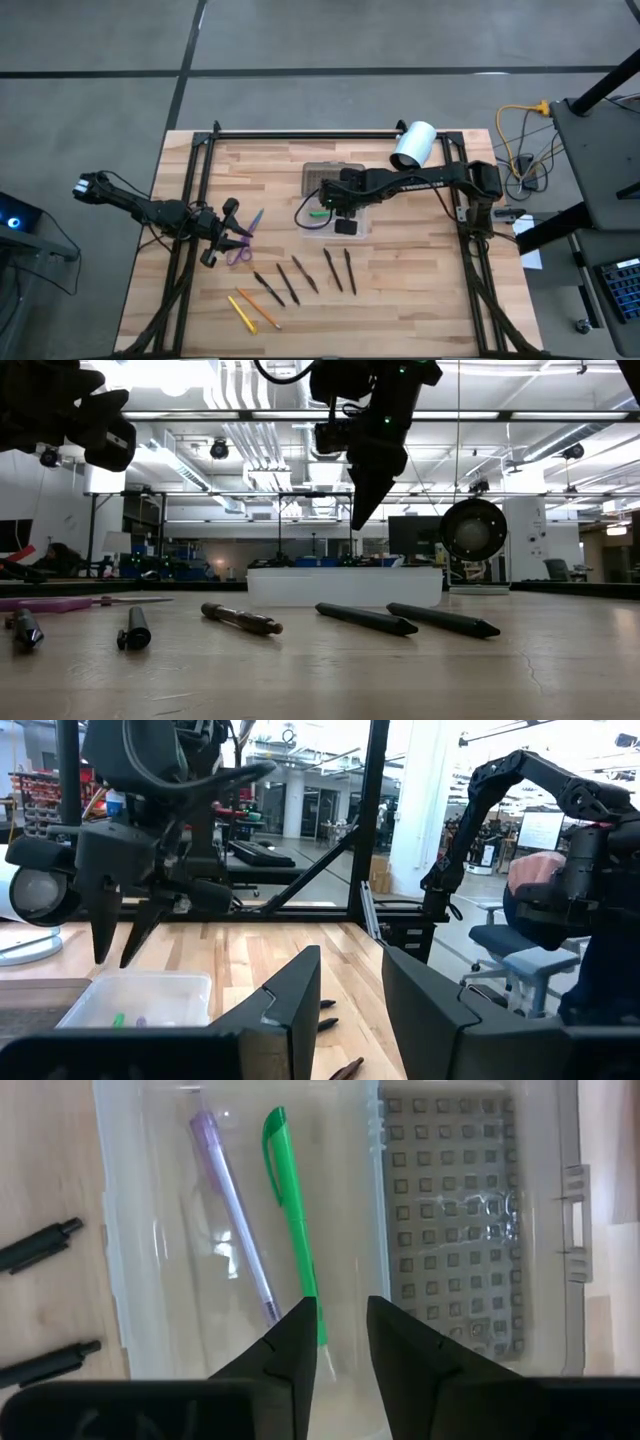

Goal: Pick & place school supplies into a supply box
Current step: Put the black pen into the white and black supply box

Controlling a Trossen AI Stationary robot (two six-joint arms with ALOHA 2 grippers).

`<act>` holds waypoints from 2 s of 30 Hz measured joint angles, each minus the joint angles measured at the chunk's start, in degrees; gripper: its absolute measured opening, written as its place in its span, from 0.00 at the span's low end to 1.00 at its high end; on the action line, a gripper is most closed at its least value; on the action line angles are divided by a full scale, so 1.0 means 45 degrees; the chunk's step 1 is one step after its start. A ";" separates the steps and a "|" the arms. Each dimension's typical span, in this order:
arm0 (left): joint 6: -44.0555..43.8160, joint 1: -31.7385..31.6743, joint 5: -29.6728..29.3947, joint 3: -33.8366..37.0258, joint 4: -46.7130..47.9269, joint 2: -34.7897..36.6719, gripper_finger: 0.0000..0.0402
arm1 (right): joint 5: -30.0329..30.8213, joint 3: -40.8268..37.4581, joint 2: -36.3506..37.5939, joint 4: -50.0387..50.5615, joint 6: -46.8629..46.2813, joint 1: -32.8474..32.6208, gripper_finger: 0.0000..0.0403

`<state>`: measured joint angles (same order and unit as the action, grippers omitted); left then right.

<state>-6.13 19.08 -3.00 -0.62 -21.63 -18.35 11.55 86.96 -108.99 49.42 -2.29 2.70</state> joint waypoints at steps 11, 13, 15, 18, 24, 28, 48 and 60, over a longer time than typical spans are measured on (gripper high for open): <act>0.0000 0.0001 0.0003 0.0003 -0.0001 0.0000 0.24 | 0.0000 0.0000 0.0039 -0.0421 0.0534 -0.0015 0.17; 0.0005 0.0003 0.0003 0.0005 -0.0003 0.0000 0.24 | 0.0000 0.0000 0.0039 -0.0427 0.0202 -0.0015 0.17; 0.0004 0.0003 0.0002 0.0004 0.0000 0.0000 0.24 | 0.0000 0.0000 0.0039 -0.0441 -0.0331 -0.0015 0.17; 0.0000 0.0003 0.0002 0.0004 0.0001 0.0000 0.24 | 0.0000 0.0000 0.0039 -0.0438 -0.1484 -0.0019 0.17; 0.0000 0.0003 0.0002 0.0000 -0.0001 0.0000 0.24 | -0.0010 0.0000 0.0039 -0.0397 -0.2942 -0.0020 0.17; 0.0004 0.0003 0.0002 0.0001 -0.0003 0.0000 0.24 | -0.0311 0.0000 0.0039 -0.0392 -0.3841 -0.0019 0.17; 0.0000 0.0003 -0.0001 0.0000 -0.0003 0.0000 0.24 | -0.3002 0.0000 0.0039 -0.0450 -0.5209 -0.0232 0.17; 0.0000 0.0001 0.0003 0.0002 -0.0002 0.0000 0.24 | -0.3395 0.0000 0.0039 -0.0424 -0.6060 -0.0526 0.17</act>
<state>-6.13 19.08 -2.99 -0.62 -21.64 -18.35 -3.73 86.96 -108.81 47.52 -29.56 0.33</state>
